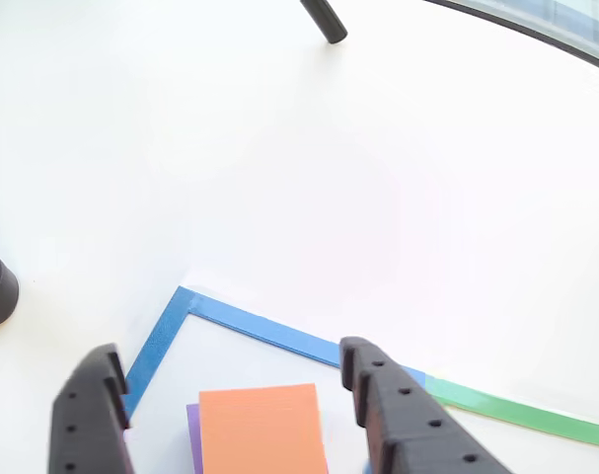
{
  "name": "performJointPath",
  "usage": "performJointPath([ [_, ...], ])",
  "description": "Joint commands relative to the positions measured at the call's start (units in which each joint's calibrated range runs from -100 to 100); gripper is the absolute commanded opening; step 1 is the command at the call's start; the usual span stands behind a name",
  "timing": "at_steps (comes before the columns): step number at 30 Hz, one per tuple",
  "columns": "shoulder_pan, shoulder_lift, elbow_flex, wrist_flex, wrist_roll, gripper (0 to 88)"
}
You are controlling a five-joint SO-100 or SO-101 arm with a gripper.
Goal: Tower of hanoi
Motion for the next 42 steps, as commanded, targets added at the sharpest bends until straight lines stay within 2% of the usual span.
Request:
performJointPath([
  [1, 3.26, -12.00, -6.70, 21.50, 0.00, 4.9],
  [3, 5.37, -16.60, -7.98, 30.25, 0.00, 0.9],
  [5, 8.63, -21.12, -9.52, 40.13, 0.00, 0.9],
  [9, 15.73, -29.12, -11.16, 53.24, 0.00, 0.9],
  [13, 23.11, -33.80, -19.89, 69.28, 0.00, 0.9],
  [20, 36.44, -35.98, -37.52, 88.47, 0.00, 0.9],
  [25, 44.11, -36.79, -43.25, 93.41, 0.00, 0.9],
  [35, 48.90, -38.08, -44.89, 97.45, 0.00, 0.9],
  [38, 50.53, -38.24, -41.89, 96.24, 0.00, 1.0],
  [42, 53.02, -39.37, -32.89, 88.71, 0.00, 3.2],
])
